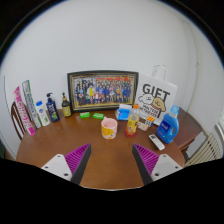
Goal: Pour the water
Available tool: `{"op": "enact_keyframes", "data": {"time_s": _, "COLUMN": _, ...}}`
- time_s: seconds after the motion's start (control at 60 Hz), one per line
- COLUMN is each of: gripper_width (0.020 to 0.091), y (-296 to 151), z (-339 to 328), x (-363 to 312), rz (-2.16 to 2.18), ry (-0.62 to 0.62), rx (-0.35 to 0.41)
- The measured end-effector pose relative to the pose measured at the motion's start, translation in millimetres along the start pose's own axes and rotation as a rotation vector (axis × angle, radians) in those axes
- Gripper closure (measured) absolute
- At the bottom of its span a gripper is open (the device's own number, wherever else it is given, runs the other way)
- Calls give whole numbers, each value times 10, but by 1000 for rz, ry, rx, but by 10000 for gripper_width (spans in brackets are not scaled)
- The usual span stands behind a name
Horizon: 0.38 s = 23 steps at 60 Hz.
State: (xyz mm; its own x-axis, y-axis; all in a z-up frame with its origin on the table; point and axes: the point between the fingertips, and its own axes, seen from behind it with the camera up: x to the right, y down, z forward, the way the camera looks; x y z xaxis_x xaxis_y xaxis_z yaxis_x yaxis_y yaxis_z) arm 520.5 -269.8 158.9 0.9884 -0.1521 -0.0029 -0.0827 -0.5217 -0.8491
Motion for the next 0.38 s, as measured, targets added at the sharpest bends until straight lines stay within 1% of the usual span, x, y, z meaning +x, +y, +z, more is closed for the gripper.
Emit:
{"op": "enact_keyframes", "data": {"time_s": 0.183, "gripper_width": 253, "y": 231, "z": -396, "x": -80, "rz": -8, "ry": 3, "rx": -29}}
{"op": "enact_keyframes", "data": {"time_s": 0.383, "gripper_width": 250, "y": 314, "z": -513, "x": -42, "rz": -13, "ry": 28, "rx": -17}}
